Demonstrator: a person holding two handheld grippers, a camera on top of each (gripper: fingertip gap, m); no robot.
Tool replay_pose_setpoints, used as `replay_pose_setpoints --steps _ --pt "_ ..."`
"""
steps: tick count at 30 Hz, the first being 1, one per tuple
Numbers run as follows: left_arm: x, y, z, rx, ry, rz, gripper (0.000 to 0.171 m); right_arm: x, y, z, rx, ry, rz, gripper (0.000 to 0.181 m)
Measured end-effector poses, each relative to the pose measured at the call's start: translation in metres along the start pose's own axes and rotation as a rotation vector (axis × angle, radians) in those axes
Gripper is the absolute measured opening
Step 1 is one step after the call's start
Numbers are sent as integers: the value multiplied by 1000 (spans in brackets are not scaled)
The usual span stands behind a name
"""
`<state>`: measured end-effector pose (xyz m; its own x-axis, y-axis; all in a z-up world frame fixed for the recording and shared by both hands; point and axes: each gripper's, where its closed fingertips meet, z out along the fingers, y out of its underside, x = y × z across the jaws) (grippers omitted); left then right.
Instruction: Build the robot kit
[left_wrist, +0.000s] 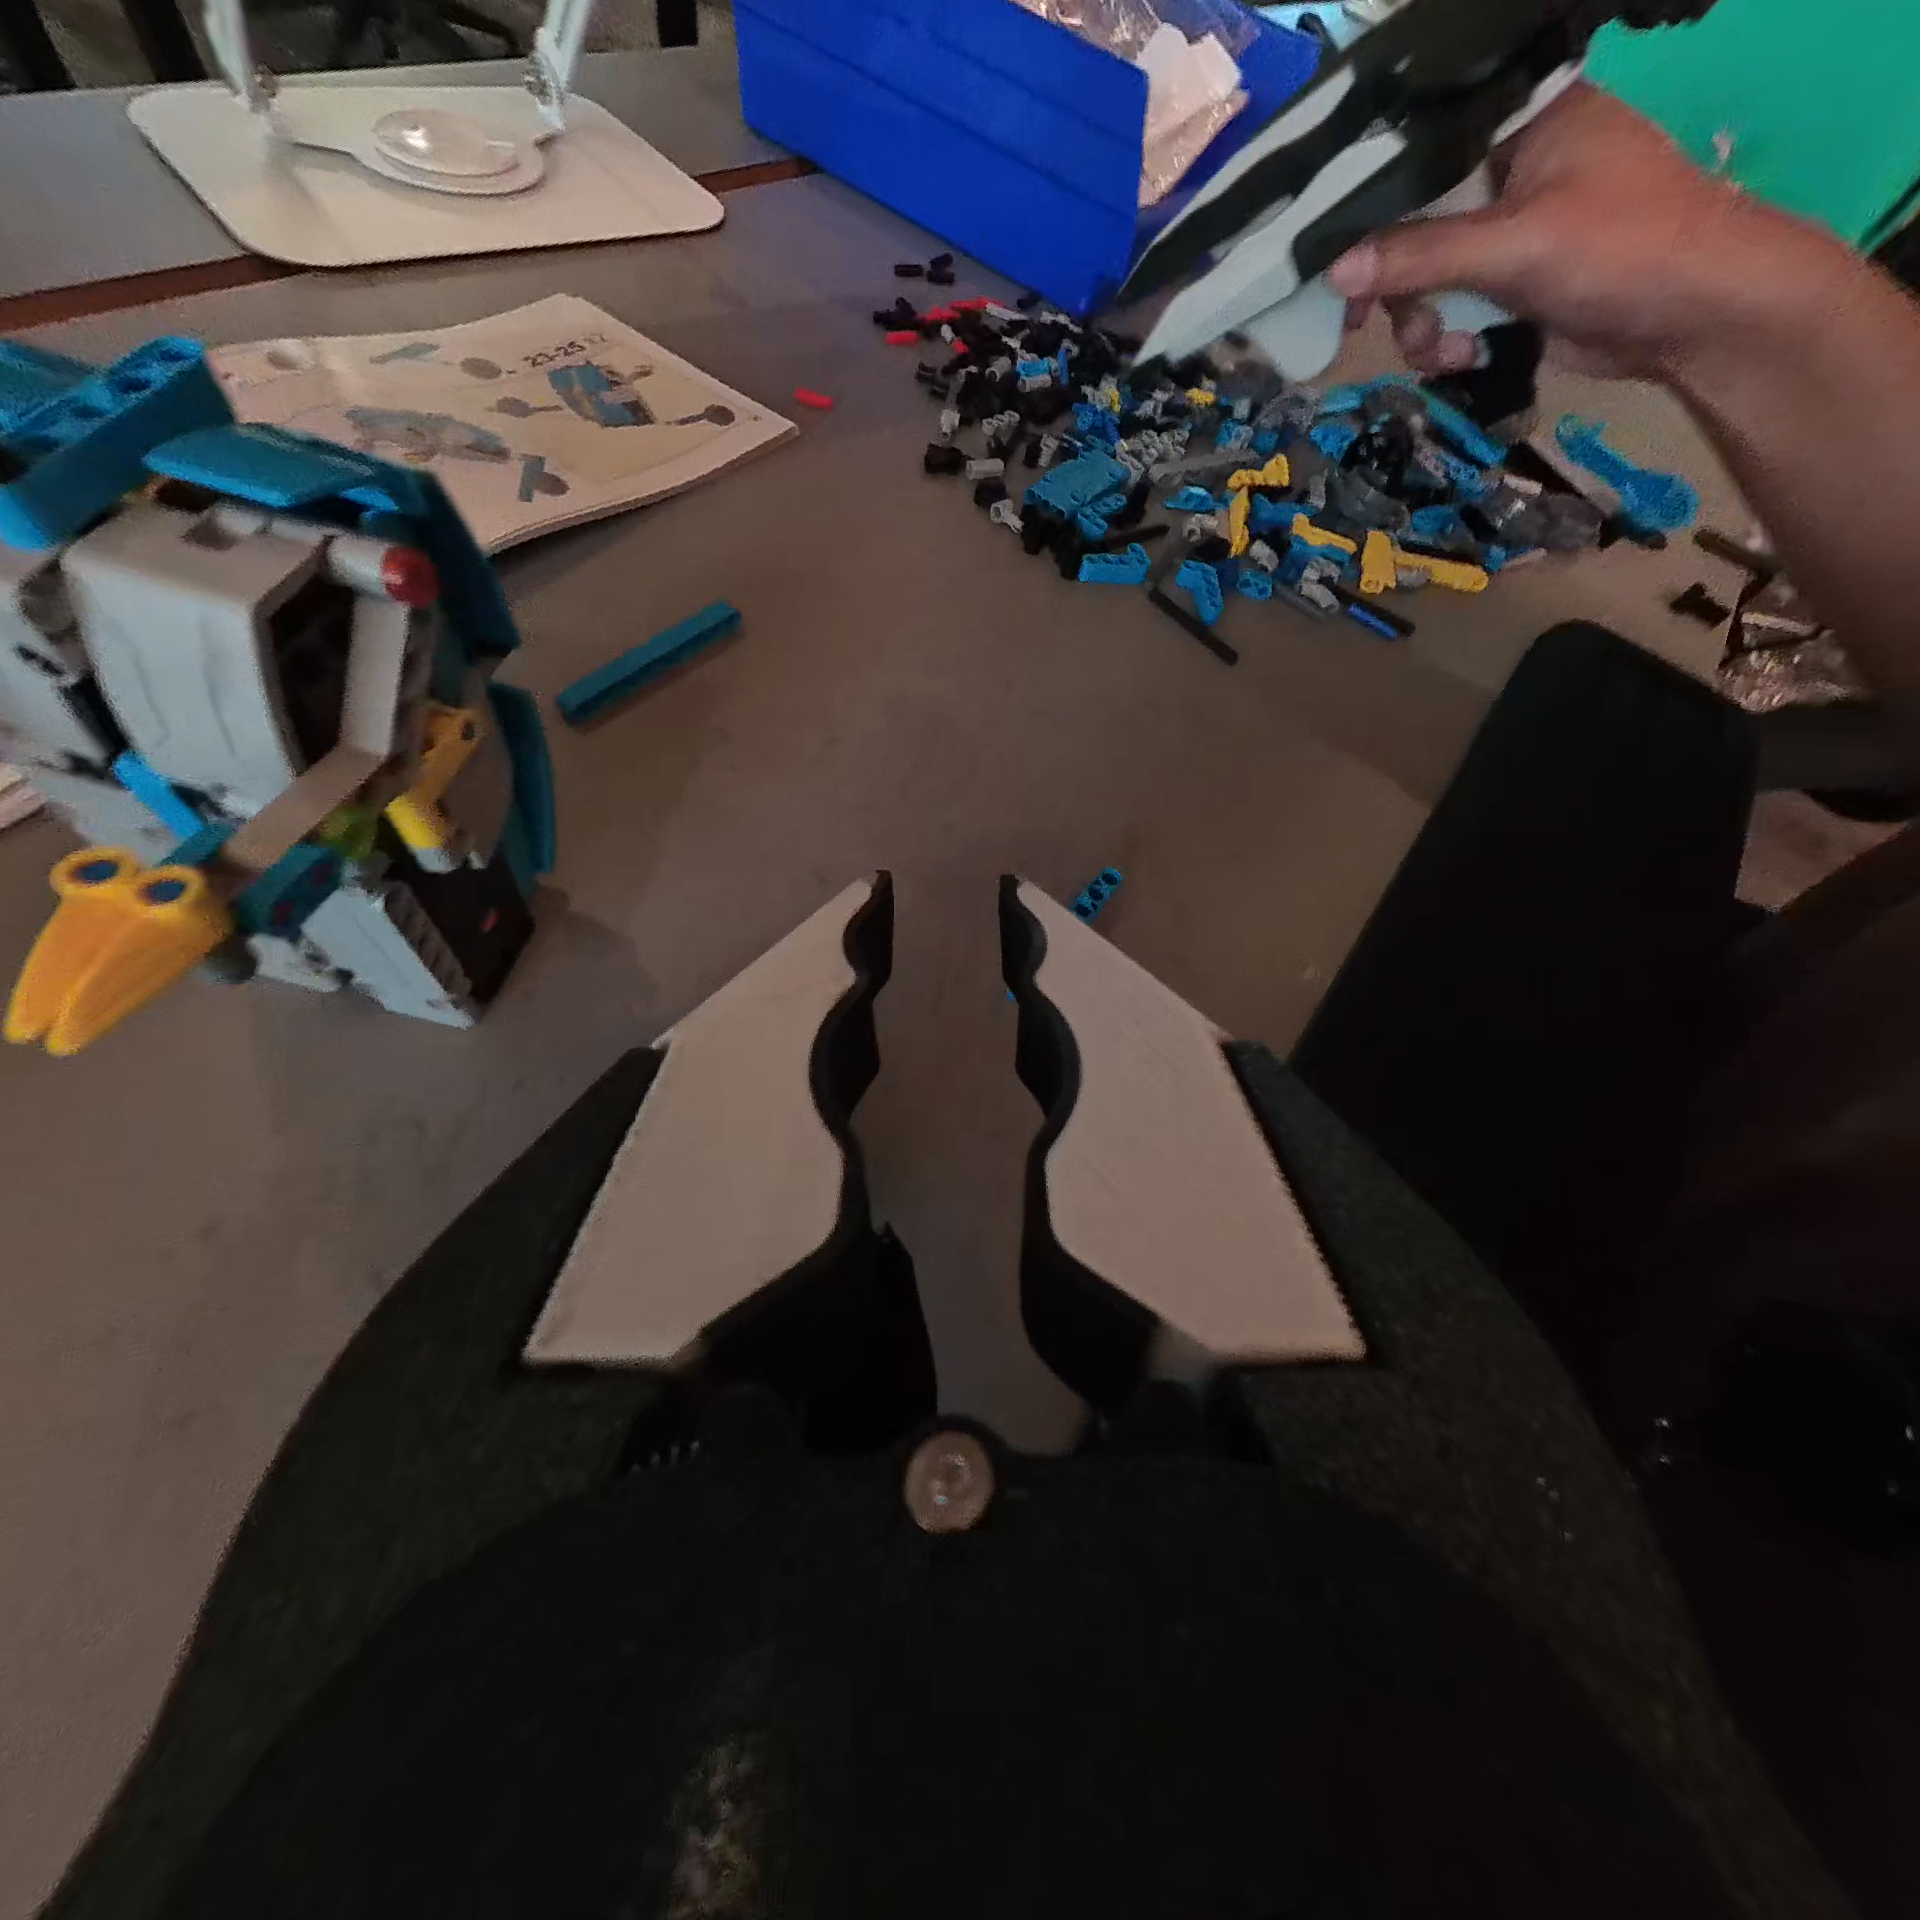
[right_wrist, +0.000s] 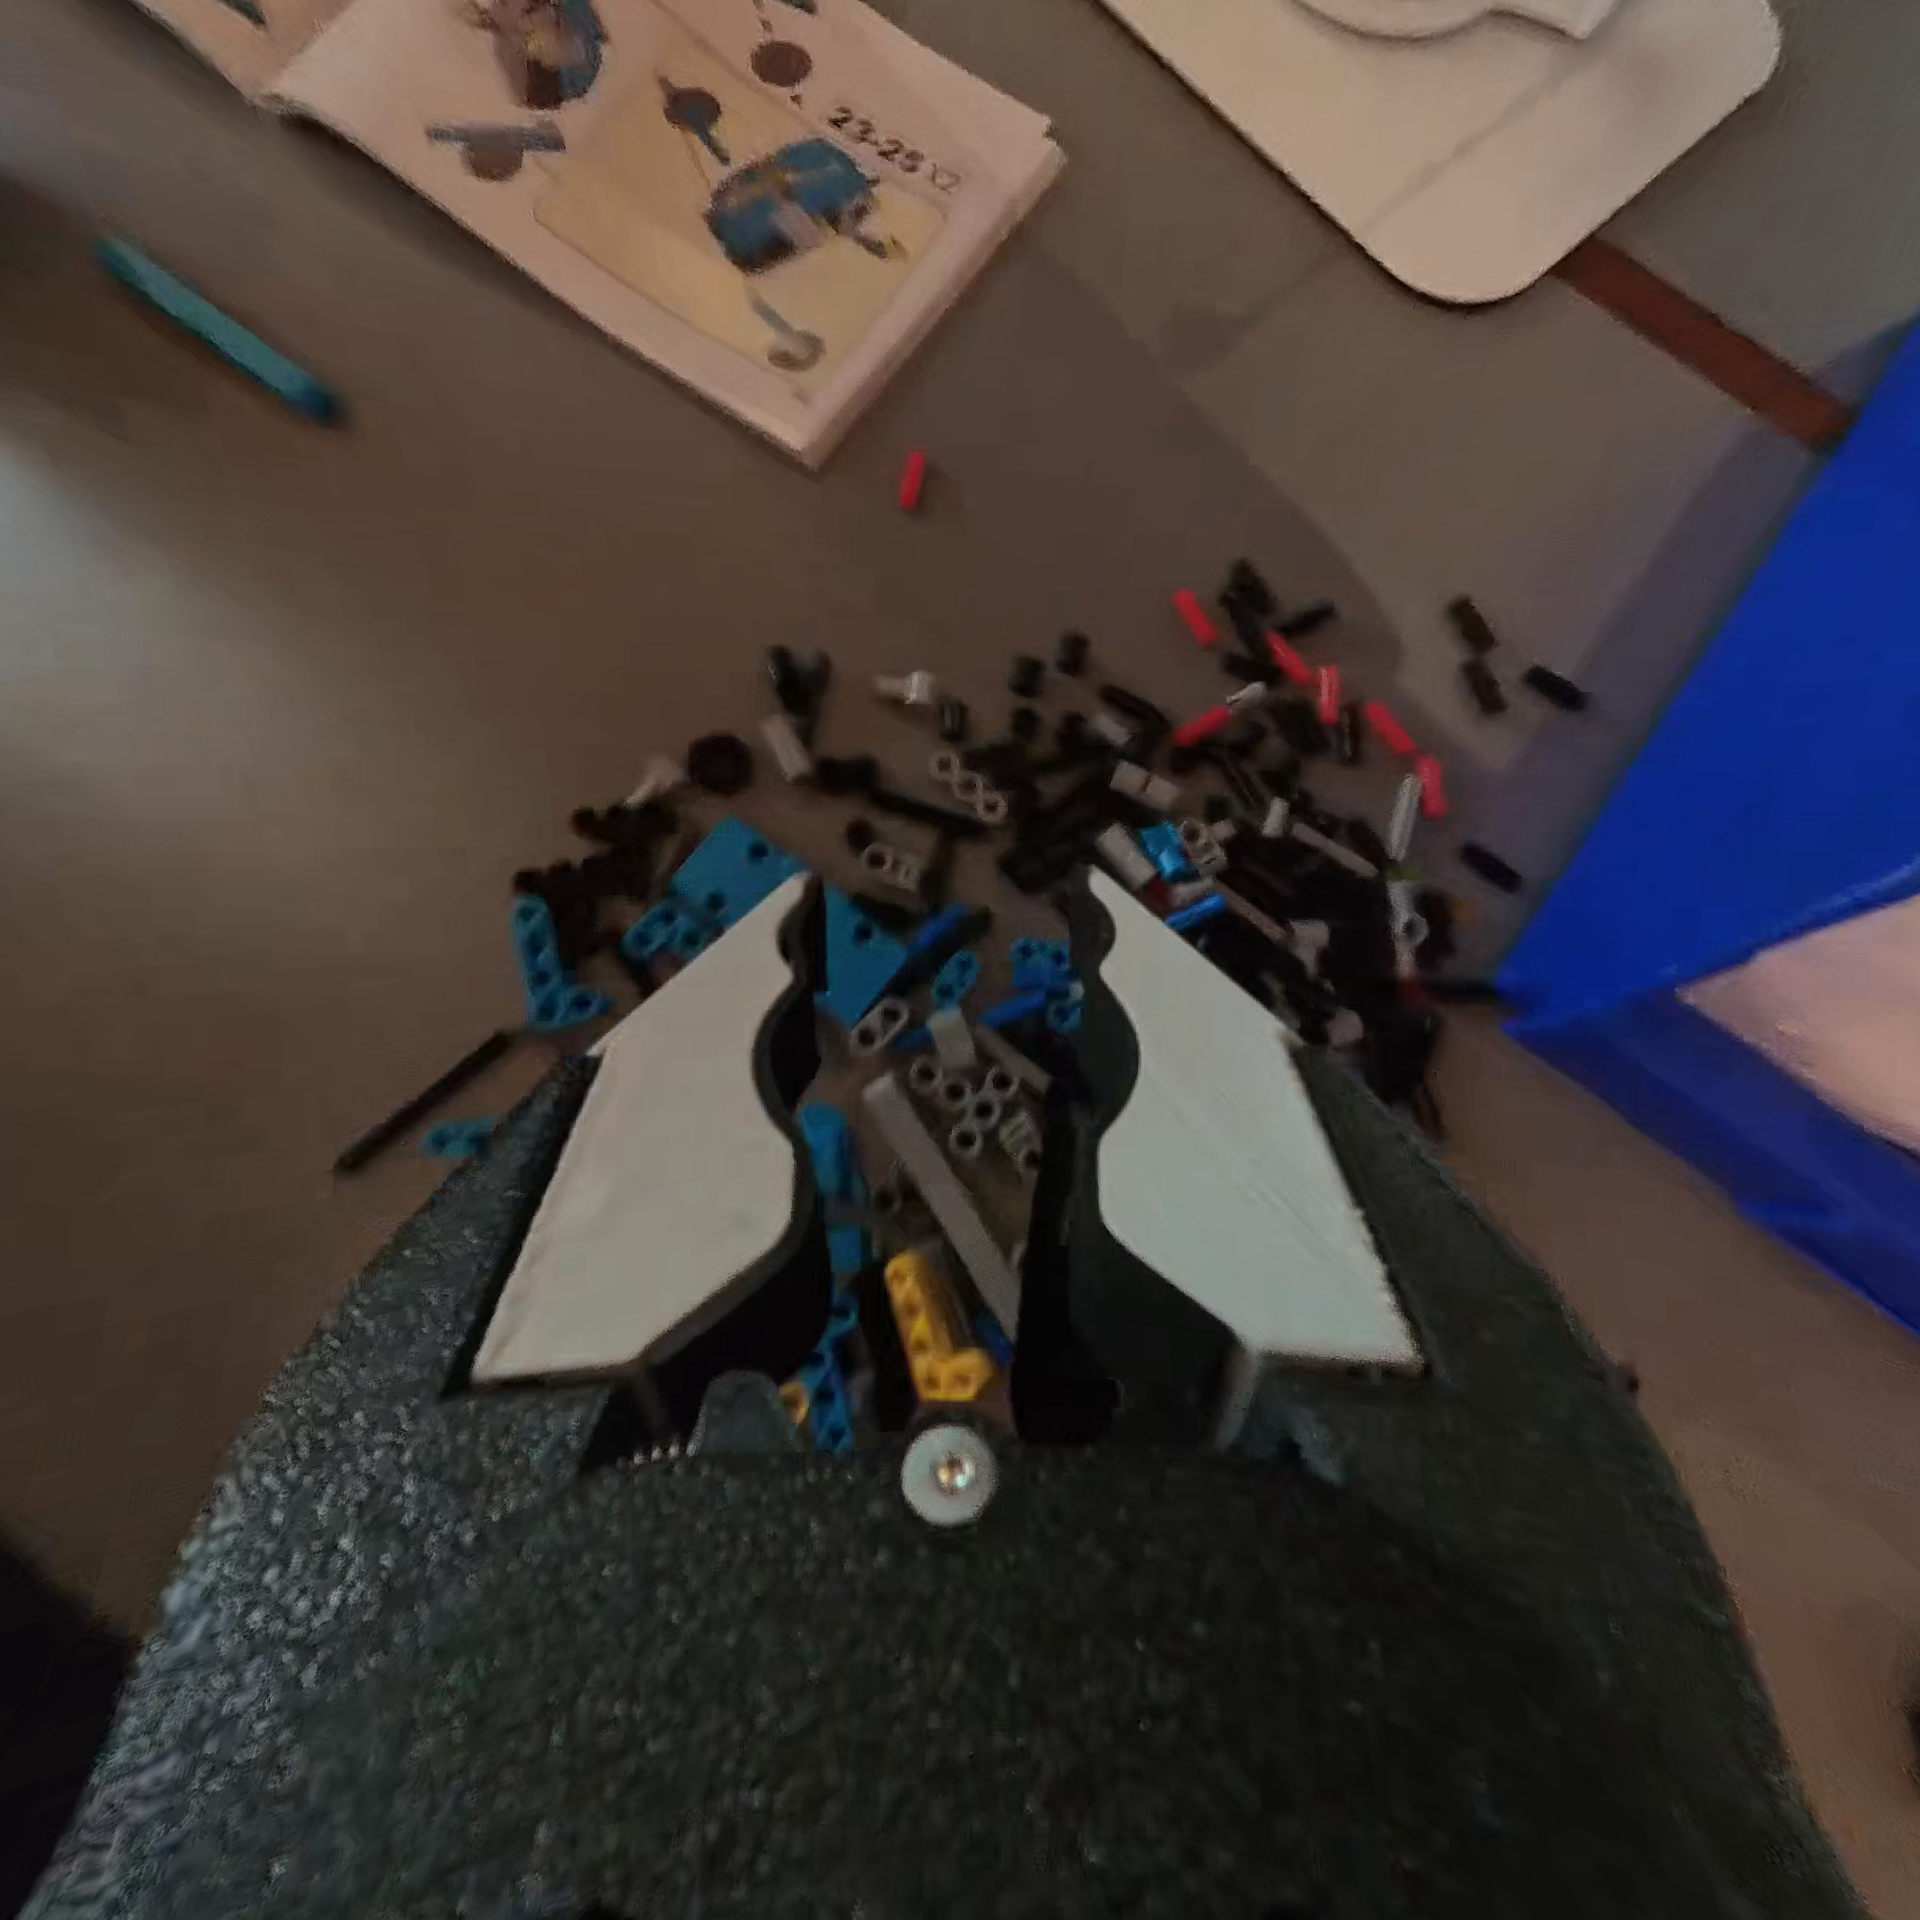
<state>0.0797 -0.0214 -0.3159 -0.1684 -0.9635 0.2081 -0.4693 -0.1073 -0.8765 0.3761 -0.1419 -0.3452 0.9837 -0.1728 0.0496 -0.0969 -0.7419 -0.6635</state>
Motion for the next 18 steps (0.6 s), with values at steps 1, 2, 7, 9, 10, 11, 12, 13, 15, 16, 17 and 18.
replay_pose_setpoints --steps 1,2,7,9,10,11,12,13,15,16,17,18 --pt "3 1 3 -10 4 25 20 -9 5 -9 10 -49 -8 47" --pt "6 2 6 -22 13 51 20 -24 11 -17 18 -105 -14 47" --pt "20 3 25 -84 76 118 20 -84 54 -33 -28 -164 37 40" --pt "26 2 30 -100 113 113 20 -97 68 -36 -44 -142 41 36" --pt "28 2 31 -102 125 114 20 -101 73 -38 -42 -132 31 33" --pt "30 2 32 -105 133 118 20 -101 78 -42 -34 -105 21 32" --pt "32 3 33 -110 138 124 20 -101 83 -45 -32 -83 10 30" --pt "32 4 34 -118 139 130 20 -97 88 -49 -39 -53 2 27" --pt "32 8 35 -134 137 144 20 -91 94 -58 -30 -9 7 21" --pt "32 9 35 -140 134 150 20 -91 98 -61 -32 -8 17 20" --pt "31 10 35 -144 131 155 20 -91 104 -62 -48 -10 25 21" --pt "31 10 35 -147 129 156 20 -93 110 -63 -61 -13 24 21"
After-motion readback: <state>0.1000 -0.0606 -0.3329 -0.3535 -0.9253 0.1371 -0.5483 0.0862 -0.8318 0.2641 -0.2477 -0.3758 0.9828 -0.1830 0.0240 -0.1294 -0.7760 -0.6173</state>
